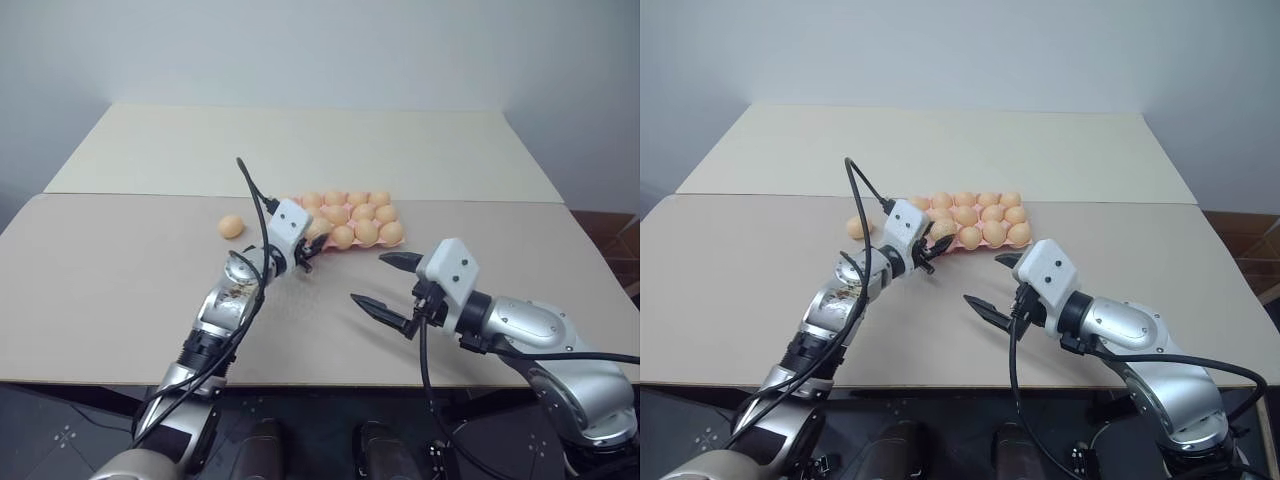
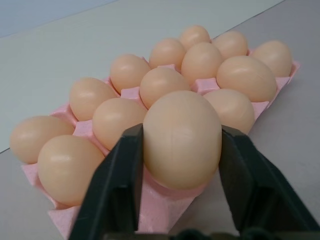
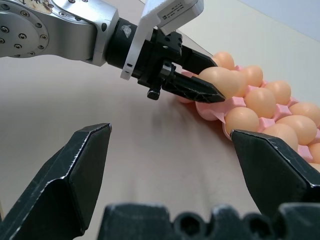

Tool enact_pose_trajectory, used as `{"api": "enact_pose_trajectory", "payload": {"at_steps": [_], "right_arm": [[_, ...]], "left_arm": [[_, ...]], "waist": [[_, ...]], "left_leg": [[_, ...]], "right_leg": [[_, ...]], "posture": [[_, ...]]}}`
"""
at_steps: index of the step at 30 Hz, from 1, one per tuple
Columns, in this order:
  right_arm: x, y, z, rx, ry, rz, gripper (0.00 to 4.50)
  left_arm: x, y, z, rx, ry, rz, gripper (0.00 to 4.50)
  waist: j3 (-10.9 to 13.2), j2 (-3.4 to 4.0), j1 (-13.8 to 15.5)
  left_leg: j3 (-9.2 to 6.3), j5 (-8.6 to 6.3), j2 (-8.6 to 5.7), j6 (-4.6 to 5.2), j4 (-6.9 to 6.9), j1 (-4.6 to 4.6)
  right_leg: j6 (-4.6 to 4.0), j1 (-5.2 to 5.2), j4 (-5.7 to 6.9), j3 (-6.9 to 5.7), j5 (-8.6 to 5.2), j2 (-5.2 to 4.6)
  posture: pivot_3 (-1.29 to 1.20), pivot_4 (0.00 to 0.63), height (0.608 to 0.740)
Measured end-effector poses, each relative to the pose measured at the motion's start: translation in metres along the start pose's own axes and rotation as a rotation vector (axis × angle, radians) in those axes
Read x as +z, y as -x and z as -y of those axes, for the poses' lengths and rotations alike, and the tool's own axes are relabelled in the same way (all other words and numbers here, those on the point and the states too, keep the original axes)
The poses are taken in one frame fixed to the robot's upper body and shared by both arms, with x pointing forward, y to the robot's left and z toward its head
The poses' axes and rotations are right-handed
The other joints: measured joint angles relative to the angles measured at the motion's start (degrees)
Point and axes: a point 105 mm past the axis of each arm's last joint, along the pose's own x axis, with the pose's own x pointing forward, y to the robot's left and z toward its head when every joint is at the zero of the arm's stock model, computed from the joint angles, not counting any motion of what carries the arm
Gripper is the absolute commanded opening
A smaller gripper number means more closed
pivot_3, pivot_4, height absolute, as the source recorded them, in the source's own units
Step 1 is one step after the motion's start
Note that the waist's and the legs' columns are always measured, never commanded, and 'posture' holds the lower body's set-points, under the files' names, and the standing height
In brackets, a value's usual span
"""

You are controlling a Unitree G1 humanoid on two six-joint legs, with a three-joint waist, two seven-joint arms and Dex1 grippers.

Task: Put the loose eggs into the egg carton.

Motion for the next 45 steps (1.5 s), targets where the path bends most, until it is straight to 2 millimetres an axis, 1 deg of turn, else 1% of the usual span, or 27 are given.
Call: {"api": "enact_pose_trajectory", "payload": {"at_steps": [3,6,10,13,15,16,18,22,24,27,29,31,35,40,45], "right_arm": [[0.0,0.0,0.0,0.002,0.0,0.0,4.5],[0.0,0.0,0.0,0.003,0.0,0.0,4.5],[0.0,0.0,-0.001,0.004,0.0,-0.001,4.5],[-0.002,0.0,-0.002,0.006,-0.005,-0.006,4.5],[-0.003,0.001,-0.005,0.011,-0.008,-0.008,4.5],[-0.003,0.001,-0.006,0.012,-0.007,-0.008,4.5],[-0.003,0.002,-0.006,0.011,-0.006,-0.006,4.5],[0.0,0.001,-0.009,0.003,-0.007,0.01,4.5],[0.002,0.0,-0.01,-0.008,-0.016,0.022,4.5],[0.004,-0.004,-0.013,-0.014,-0.03,0.039,4.5],[0.005,-0.009,-0.017,-0.012,-0.047,0.049,4.5],[0.009,-0.016,-0.02,-0.011,-0.051,0.068,4.5],[0.027,-0.031,-0.022,-0.024,-0.034,0.128,4.5],[0.031,-0.043,-0.02,-0.05,-0.037,0.128,4.5],[0.04,-0.05,-0.022,-0.045,-0.039,0.162,4.5]], "left_arm": [[0.0,0.0,-0.001,0.003,-0.006,-0.002,4.18],[0.002,0.001,-0.001,0.01,-0.008,0.006,4.18],[0.014,0.009,-0.004,0.038,-0.006,0.062,4.18],[0.028,0.021,-0.004,0.061,-0.011,0.132,4.18],[0.034,0.033,-0.007,0.093,0.008,0.162,4.18],[0.034,0.04,-0.011,0.116,0.02,0.162,4.35],[0.028,0.053,-0.019,0.164,0.034,0.138,4.35],[0.005,0.081,-0.036,0.241,0.053,0.04,4.35],[-0.003,0.093,-0.044,0.284,0.069,0.007,4.35],[-0.011,0.107,-0.055,0.338,0.07,-0.038,4.35],[-0.017,0.112,-0.061,0.364,0.072,-0.07,4.35],[-0.017,0.113,-0.068,0.385,0.086,-0.071,4.35],[-0.021,0.107,-0.088,0.425,0.11,-0.098,4.35],[-0.037,0.099,-0.113,0.449,0.15,-0.172,4.35],[-0.04,0.085,-0.133,0.467,0.187,-0.178,4.35]], "waist": [[0.0,0.0,0.0],[0.0,0.0,0.0],[0.0,0.0,-0.1],[0.0,0.0,-0.1],[0.0,0.0,-0.1],[0.0,0.0,-0.3],[0.0,0.0,-0.5],[0.0,0.0,-0.8],[0.0,0.0,-0.8],[0.0,0.0,-0.8],[0.0,0.0,-0.8],[0.0,0.0,-0.9],[0.0,0.0,-0.9],[0.0,0.0,-0.9],[0.0,-0.01,-0.8]], "left_leg": [[0.0,0.0,0.0,0.0,0.0,0.0],[0.0,0.0,0.0,0.0,0.0,-0.02],[0.0,0.0,0.01,0.0,0.0,0.0],[-0.01,0.0,0.01,0.0,0.0,0.0],[-0.01,0.0,0.01,0.0,0.0,0.02],[0.0,0.0,0.02,0.0,0.0,0.04],[-0.01,0.0,0.02,0.0,0.0,0.07],[-0.02,0.0,0.04,0.0,0.0,0.08],[-0.02,0.0,0.03,0.0,0.0,0.07],[-0.02,0.0,0.03,0.0,0.0,0.08],[-0.02,0.0,0.03,0.0,0.0,0.07],[-0.03,0.0,0.03,0.0,0.0,0.08],[-0.03,0.01,0.03,0.0,0.0,0.08],[-0.03,0.01,0.03,0.0,0.0,0.02],[-0.04,0.01,0.02,-0.01,0.0,0.03]], "right_leg": [[0.0,0.0,0.0,0.0,0.0,0.0],[0.0,-0.01,-0.01,0.0,0.0,0.0],[0.0,0.0,0.0,0.0,0.0,0.0],[0.0,0.0,0.0,0.0,0.0,0.0],[0.0,0.01,0.01,0.01,0.0,0.0],[0.0,0.02,0.03,0.03,0.0,0.0],[0.0,0.02,0.06,0.03,0.0,0.01],[0.0,0.01,0.08,0.02,0.0,0.02],[0.0,0.02,0.06,0.02,0.0,0.01],[0.0,0.02,0.06,0.02,0.0,0.01],[-0.01,0.0,0.08,0.01,0.0,0.01],[-0.01,0.0,0.08,0.0,0.0,0.01],[-0.01,0.0,0.08,-0.01,0.01,0.02],[-0.01,-0.05,0.08,-0.03,0.0,0.01],[-0.01,-0.01,0.08,-0.08,0.01,0.0]], "posture": [[0.0,0.15,0.74],[0.0,0.15,0.74],[0.0,0.15,0.74],[0.0,0.15,0.74],[0.0,0.15,0.74],[0.0,0.15,0.74],[0.0,0.15,0.74],[0.0,0.15,0.74],[0.0,0.15,0.74],[0.0,0.15,0.74],[0.0,0.15,0.74],[0.0,0.15,0.74],[0.0,0.15,0.74],[0.0,0.15,0.74],[0.0,0.15,0.74]]}}
